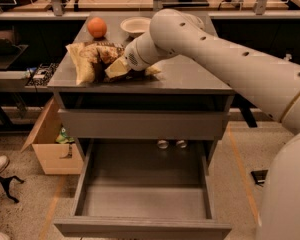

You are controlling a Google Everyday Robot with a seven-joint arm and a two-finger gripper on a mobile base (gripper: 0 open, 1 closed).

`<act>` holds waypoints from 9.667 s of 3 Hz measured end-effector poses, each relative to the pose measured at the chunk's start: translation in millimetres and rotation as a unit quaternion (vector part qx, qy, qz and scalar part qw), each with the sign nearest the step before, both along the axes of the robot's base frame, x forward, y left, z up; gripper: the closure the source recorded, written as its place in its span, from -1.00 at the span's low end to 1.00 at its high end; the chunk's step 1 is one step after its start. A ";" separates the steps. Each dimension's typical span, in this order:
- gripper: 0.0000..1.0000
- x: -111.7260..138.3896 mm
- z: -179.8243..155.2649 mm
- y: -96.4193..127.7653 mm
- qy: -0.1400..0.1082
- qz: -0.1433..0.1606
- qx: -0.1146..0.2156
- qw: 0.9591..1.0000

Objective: Place brown chip bag into middle drawer

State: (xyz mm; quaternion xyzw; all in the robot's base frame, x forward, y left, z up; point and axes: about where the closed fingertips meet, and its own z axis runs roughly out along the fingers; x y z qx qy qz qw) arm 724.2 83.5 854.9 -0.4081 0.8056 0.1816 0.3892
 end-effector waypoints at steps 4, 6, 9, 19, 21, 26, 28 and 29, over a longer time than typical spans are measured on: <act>1.00 -18.6 28.7 -33.4 -0.028 -0.039 -0.006 0.999; 1.00 -75.0 111.7 -118.6 -0.099 -0.136 -0.036 0.985; 1.00 -113.1 68.2 -125.8 -0.017 -0.131 -0.083 0.988; 1.00 -207.0 -313.3 -168.9 0.193 -0.176 -0.105 0.960; 1.00 -178.9 -389.9 -146.8 0.214 -0.173 -0.078 0.958; -1.00 -182.2 -399.6 -142.0 0.222 -0.169 -0.079 0.957; -1.00 -185.1 -394.3 -148.8 0.217 -0.169 -0.062 0.959; -1.00 -187.7 -369.1 -181.6 0.193 -0.191 -0.024 0.962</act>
Offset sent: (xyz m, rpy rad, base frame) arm -0.0704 -0.1285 0.0995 -0.0037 -0.1775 -0.2633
